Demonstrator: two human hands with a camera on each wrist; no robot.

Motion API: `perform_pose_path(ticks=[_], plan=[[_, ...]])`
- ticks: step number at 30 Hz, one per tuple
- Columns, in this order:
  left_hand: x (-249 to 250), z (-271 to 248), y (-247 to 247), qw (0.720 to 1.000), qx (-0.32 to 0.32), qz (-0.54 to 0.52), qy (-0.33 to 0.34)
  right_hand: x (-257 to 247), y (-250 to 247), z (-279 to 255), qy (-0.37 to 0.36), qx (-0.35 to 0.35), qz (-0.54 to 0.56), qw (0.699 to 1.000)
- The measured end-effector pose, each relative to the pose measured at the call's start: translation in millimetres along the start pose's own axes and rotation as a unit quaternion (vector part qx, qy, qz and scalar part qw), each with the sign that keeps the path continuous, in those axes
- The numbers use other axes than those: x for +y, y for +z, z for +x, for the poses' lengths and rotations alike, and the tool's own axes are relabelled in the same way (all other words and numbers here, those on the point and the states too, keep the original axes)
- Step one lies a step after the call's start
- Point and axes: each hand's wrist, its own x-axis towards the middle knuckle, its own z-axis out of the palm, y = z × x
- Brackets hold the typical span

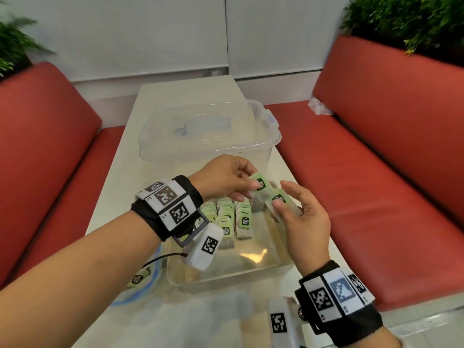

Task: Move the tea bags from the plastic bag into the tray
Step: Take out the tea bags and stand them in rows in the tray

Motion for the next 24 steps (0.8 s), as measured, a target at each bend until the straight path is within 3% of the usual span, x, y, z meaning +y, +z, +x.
perform_pose_path(ticks=[6,10,14,24], plan=[[9.8,-3.5,4.0,0.997,0.045,0.054,0.043,2.9,0.6,2.9,0.054,-0.012,-0.016,0.998],[11.5,-3.3,5.3,0.995,0.055,0.066,0.057,7.9,1.6,4.8,0.045,-0.008,-0.086,0.995],[12.4,-4.1,4.8,0.998,0.017,0.044,0.052,12.0,1.9,6.6,0.045,-0.043,-0.127,0.99],[6.8,5.5,11.5,0.999,-0.038,-0.011,0.017,-0.5,-0.6,4.2,0.065,-0.075,-0.035,0.994]])
